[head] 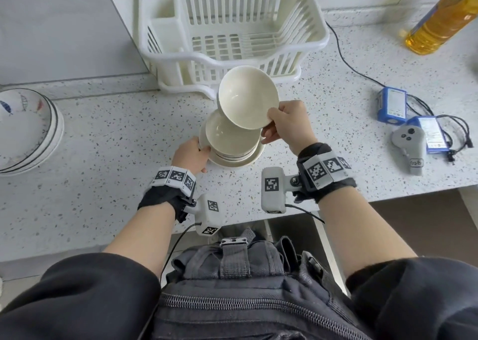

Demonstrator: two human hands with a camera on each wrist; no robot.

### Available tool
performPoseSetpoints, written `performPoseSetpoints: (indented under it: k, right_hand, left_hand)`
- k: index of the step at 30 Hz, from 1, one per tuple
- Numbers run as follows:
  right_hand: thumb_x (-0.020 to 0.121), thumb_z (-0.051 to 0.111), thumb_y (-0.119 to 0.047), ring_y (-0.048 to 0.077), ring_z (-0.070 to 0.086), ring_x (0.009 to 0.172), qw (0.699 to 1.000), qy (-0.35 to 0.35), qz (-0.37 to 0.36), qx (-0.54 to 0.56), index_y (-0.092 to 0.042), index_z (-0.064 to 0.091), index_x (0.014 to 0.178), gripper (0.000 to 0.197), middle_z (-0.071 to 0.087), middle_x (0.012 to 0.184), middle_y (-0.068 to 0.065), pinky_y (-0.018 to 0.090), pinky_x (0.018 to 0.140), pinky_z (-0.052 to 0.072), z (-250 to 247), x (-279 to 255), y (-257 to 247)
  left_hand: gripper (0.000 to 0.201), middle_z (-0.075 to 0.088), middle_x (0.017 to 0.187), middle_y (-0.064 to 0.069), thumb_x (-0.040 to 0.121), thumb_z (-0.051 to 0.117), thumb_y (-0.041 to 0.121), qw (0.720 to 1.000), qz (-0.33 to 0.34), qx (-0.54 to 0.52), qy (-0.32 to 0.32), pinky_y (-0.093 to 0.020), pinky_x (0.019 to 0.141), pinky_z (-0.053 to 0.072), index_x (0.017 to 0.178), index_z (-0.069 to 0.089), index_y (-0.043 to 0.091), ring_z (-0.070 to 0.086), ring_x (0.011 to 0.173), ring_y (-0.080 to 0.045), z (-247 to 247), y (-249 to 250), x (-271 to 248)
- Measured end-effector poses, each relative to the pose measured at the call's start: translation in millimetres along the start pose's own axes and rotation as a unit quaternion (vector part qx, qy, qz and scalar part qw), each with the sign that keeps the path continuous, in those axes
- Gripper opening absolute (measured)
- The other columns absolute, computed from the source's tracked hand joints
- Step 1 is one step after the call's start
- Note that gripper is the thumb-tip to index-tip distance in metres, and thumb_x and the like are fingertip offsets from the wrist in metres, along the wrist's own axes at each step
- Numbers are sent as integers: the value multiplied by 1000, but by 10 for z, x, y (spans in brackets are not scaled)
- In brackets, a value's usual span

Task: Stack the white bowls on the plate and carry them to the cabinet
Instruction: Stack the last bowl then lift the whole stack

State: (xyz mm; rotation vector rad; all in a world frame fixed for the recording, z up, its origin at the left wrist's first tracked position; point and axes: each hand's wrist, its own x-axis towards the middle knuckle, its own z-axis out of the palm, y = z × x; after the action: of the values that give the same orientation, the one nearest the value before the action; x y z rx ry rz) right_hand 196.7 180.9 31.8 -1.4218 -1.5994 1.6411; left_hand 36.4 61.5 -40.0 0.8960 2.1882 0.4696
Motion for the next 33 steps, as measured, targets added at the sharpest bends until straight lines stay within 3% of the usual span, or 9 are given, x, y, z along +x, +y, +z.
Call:
performPoseSetpoints:
  k: [2, 5, 7, 11, 16, 20, 23, 29, 33]
  right_hand:
    - [81, 39, 8, 18, 53, 28, 999, -13, 2, -39, 4, 57, 79, 18, 54, 42, 15, 32, 36, 54, 67, -42, 25]
    - [81, 39, 7, 17, 55, 29, 996, -29, 2, -79, 1, 55, 79, 17, 58, 50, 18, 39, 41, 54, 137, -95, 72]
    - [82, 39, 6, 17, 56, 30, 995, -27, 3, -93, 1, 55, 80, 17, 59, 53, 19, 41, 44, 56, 162, -110, 97]
    - [82, 38, 7, 17, 56, 30, 995, -24, 16, -98, 2, 55, 83, 17, 58, 56, 21, 40, 43, 55, 190, -98, 103]
    - [82, 39, 7, 16, 57, 31, 993, -24, 21, -112, 2, 54, 83, 16, 59, 57, 22, 43, 45, 56, 218, -86, 129]
    - [79, 38, 7, 19, 57, 31, 993, -32, 37, -109, 3, 56, 87, 20, 59, 56, 22, 44, 46, 56, 224, -71, 148]
    - [79, 37, 7, 20, 58, 32, 992, -39, 45, -110, 6, 56, 89, 21, 61, 60, 26, 43, 46, 56, 218, -64, 163]
    - [80, 37, 7, 21, 57, 32, 993, -43, 52, -95, 6, 55, 84, 19, 59, 50, 19, 42, 46, 57, 210, -55, 192]
    - [82, 38, 4, 22, 59, 34, 993, -48, 51, -95, 5, 58, 81, 20, 62, 54, 19, 35, 42, 57, 196, -75, 195]
  left_hand:
    - [29, 66, 106, -11, 97, 41, 28, 1000, 16, 4, -4, -43, 79, 59, 119, 48, 10, 70, 69, -26, -17, -9, -4]
    - [52, 54, 129, -13, 90, 50, 24, 999, 50, -5, 6, -51, 92, 52, 139, 32, 21, 62, 105, -35, -52, -23, 4]
    - [71, 43, 139, -14, 83, 56, 21, 995, 93, -35, -1, -52, 101, 46, 145, 21, 30, 52, 119, -33, -82, -8, 9]
    - [83, 48, 135, -8, 63, 62, 38, 985, 154, -70, -22, -49, 97, 52, 140, 30, 33, 58, 115, -21, -17, -86, 216]
    - [82, 41, 138, -12, 67, 66, 28, 986, 150, -65, -40, -49, 103, 47, 140, 28, 22, 55, 119, -26, -17, -89, 219]
    - [82, 27, 144, -17, 76, 66, 10, 987, 142, -60, -47, -47, 115, 34, 145, 21, 12, 39, 132, -28, -64, 42, 62]
    - [80, 24, 144, -17, 79, 65, 5, 986, 152, -65, -36, -49, 113, 35, 145, 21, 10, 34, 136, -30, -72, 66, 24]
    - [82, 34, 139, -18, 69, 63, 19, 984, 151, -89, -33, -53, 110, 39, 142, 27, 10, 35, 135, -32, -87, 84, -12]
    - [84, 37, 137, -18, 64, 61, 31, 983, 155, -95, -33, -53, 107, 42, 140, 29, 12, 39, 133, -31, -55, 47, 43]
